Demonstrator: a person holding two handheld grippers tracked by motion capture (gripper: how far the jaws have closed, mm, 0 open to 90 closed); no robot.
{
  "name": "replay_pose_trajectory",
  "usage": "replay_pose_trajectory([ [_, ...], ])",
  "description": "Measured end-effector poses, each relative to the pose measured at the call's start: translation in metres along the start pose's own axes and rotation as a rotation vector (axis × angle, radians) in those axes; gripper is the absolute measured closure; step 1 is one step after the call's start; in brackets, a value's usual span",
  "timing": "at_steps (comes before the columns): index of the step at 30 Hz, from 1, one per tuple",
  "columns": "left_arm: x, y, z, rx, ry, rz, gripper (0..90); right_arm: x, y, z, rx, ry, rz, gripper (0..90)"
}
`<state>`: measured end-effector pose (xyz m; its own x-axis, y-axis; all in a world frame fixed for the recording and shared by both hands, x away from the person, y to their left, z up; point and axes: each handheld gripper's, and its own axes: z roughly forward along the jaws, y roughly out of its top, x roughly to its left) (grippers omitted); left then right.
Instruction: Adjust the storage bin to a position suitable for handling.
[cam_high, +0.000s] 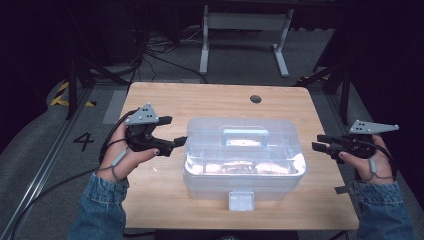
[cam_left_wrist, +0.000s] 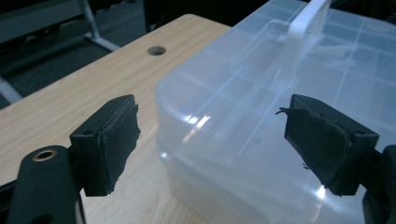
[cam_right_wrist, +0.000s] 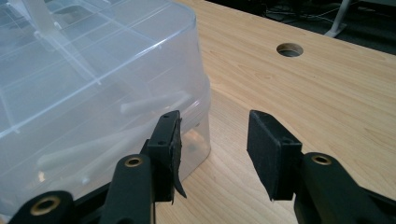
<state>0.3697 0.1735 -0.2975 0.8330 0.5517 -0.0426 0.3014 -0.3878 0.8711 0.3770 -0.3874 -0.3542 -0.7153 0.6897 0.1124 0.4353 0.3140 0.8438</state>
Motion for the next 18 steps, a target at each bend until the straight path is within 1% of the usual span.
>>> replay_pose_trajectory([
  [1, -0.002, 0.004, 0.002, 0.002, -0.012, 0.008, 19.3, 0.000, -0.001, 0.000, -0.001, -0.001, 0.004, 55.4],
  [3, -0.006, 0.012, 0.008, -0.006, -0.042, 0.009, 23.5, 0.000, -0.002, -0.001, -0.003, -0.003, 0.006, 55.4],
  [4, -0.007, 0.016, 0.011, -0.009, -0.051, 0.017, 25.8, 0.001, -0.002, -0.002, -0.003, -0.002, 0.010, 55.4],
  [7, -0.013, 0.024, 0.020, 0.008, -0.073, 0.045, 31.1, 0.001, -0.004, -0.003, -0.001, -0.002, 0.012, 55.4],
  [8, -0.015, 0.027, 0.024, 0.004, -0.085, 0.055, 32.1, 0.001, -0.004, -0.003, -0.002, -0.003, 0.014, 55.4],
  [10, -0.020, 0.032, 0.033, -0.010, -0.121, 0.074, 32.9, 0.001, -0.005, -0.004, -0.001, -0.003, 0.017, 55.4],
  [11, -0.020, 0.032, 0.033, -0.010, -0.121, 0.074, 33.4, 0.001, -0.005, -0.004, -0.001, -0.003, 0.017, 55.4],
  [12, -0.022, 0.034, 0.036, -0.006, -0.136, 0.072, 33.4, 0.001, -0.006, -0.004, -0.001, -0.004, 0.018, 55.4],
  [14, -0.025, 0.038, 0.045, 0.002, -0.142, 0.087, 34.9, 0.001, -0.006, -0.005, 0.000, -0.005, 0.022, 55.4],
  [16, -0.028, 0.041, 0.054, 0.009, -0.153, 0.082, 36.8, 0.001, -0.007, -0.005, -0.001, -0.005, 0.021, 55.4],
  [18, -0.030, 0.043, 0.063, 0.001, -0.174, 0.072, 39.6, 0.001, -0.006, -0.005, -0.001, -0.005, 0.016, 55.3],
])
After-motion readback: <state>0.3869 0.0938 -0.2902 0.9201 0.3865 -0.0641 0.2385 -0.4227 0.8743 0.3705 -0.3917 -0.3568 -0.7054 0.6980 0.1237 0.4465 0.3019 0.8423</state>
